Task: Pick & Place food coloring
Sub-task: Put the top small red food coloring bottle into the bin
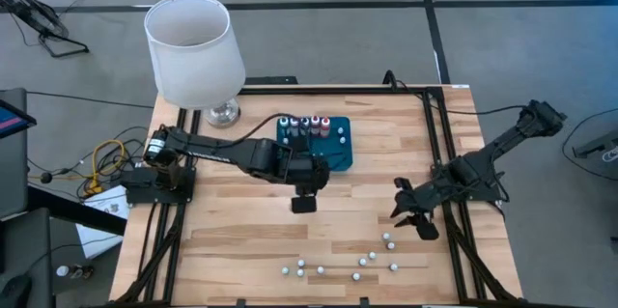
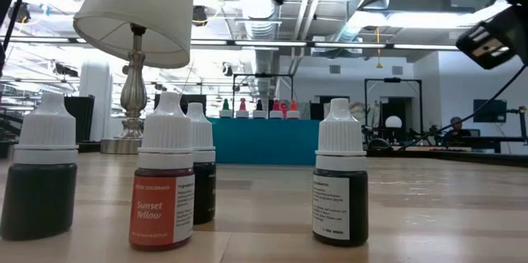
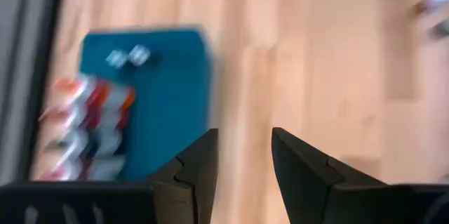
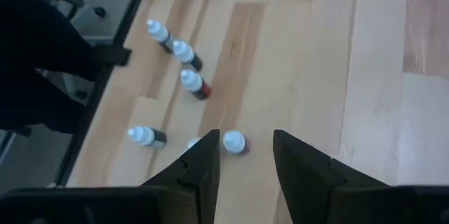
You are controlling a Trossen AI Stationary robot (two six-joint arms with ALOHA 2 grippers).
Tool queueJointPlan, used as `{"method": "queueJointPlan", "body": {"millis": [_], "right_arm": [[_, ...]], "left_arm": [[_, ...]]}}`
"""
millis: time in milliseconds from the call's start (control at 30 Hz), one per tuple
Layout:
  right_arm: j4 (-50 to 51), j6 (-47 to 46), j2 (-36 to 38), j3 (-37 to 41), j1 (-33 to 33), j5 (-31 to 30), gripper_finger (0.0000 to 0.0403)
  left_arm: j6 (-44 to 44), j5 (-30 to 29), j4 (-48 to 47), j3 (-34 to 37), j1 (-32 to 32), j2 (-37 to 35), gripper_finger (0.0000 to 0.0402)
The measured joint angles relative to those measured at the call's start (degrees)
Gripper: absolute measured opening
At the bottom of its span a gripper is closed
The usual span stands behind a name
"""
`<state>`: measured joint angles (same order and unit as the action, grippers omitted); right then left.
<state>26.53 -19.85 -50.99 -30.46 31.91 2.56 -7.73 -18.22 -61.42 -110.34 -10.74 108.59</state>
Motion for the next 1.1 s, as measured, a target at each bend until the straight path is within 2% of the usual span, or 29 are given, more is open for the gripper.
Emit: {"method": "queueJointPlan", "body": {"millis": [167, 400, 567, 633, 733, 900, 1100], "right_arm": [[1.58, -2.29, -0.80, 0.21, 2.52, -3.55, 0.0122], [1.50, -4.36, -0.78, 0.22, 4.60, -6.38, 0.0122], [1.50, -4.62, -0.78, 0.20, 5.70, -7.18, 0.0122], [1.52, -4.79, -0.75, 0.20, 6.20, -7.18, 0.0122], [1.98, -5.24, -0.75, 0.20, 6.87, -7.18, 0.0122], [2.91, -5.25, -0.75, 0.20, 7.49, -7.16, 0.0122], [2.75, -4.33, -0.75, 0.20, 7.47, -6.86, 0.0122]], "left_arm": [[5.23, 10.62, 13.35, 0.00, -0.04, -0.16, 0.0126], [5.43, 11.31, 14.48, 0.00, 0.04, -0.08, 0.0126], [3.27, 8.57, 14.02, 0.14, -1.05, -0.06, 0.0126], [1.90, 8.39, 16.97, 1.98, -1.81, -0.35, 0.0126], [-1.05, 6.62, 22.80, 7.76, -3.60, -2.31, 0.0126], [-7.82, -0.59, 31.62, 18.76, -7.12, -7.78, 0.0126], [-18.28, -11.99, 38.39, 34.90, -10.78, -20.63, 0.0126]]}}
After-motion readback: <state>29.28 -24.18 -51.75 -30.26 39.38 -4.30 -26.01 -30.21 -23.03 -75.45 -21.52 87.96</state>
